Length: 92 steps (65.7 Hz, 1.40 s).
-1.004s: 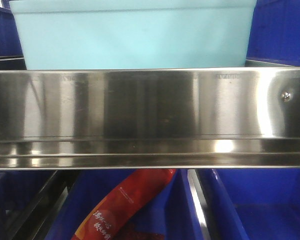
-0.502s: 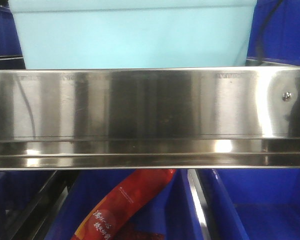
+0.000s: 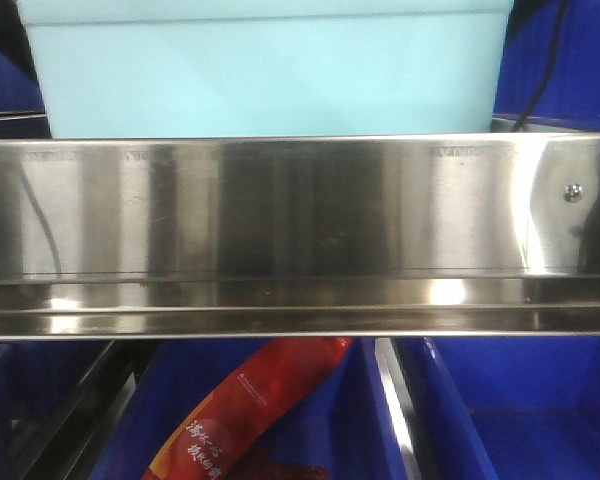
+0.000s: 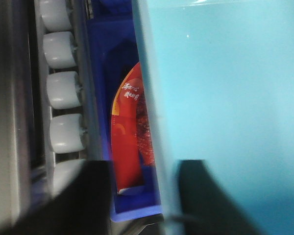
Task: Fetch blue bin and place on conveyor start
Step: 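Clamp the teal bin's side walls with both grippers, then lift the teal bin with both grippers and pull it off the shelf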
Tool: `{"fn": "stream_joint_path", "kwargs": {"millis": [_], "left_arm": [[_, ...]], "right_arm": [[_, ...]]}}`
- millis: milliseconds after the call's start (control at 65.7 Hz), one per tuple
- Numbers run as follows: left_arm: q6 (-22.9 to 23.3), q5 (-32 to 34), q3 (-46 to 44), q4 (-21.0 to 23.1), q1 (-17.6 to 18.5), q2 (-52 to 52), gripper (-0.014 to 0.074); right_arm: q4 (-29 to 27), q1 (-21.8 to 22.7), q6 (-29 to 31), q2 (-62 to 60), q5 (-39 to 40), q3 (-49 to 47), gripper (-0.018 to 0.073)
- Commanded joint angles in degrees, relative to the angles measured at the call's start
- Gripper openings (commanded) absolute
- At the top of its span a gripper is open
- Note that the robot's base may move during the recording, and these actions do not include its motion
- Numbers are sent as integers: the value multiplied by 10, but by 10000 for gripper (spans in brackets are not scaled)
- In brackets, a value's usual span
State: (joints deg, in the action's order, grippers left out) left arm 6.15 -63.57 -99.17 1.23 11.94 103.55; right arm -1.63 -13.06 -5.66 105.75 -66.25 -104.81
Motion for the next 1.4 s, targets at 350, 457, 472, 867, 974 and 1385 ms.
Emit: {"fn": "stream_joint_path", "kwargs": {"millis": [350, 457, 472, 867, 974, 1385], "left_arm": [[4, -17, -17, -2, -1, -6, -111], [4, -34, -36, -2, -1, -19, -111], [4, -35, -38, -2, -1, -24, -111], [4, -64, -88, -9, 31, -130, -111], [4, -64, -89, -12, 44, -153, -111], [4, -64, -89, -17, 52, -172, -111]], "right_arm": [[10, -1, 1, -10, -3, -6, -151], [10, -1, 1, -27, -7, -6, -151], [10, -1, 1, -31, -7, -6, -151], [10, -1, 1, -166, -10, -6, -151], [10, -1, 1, -196, -14, -6, -151], [9, -1, 1, -229, -11, -6, -151]]}}
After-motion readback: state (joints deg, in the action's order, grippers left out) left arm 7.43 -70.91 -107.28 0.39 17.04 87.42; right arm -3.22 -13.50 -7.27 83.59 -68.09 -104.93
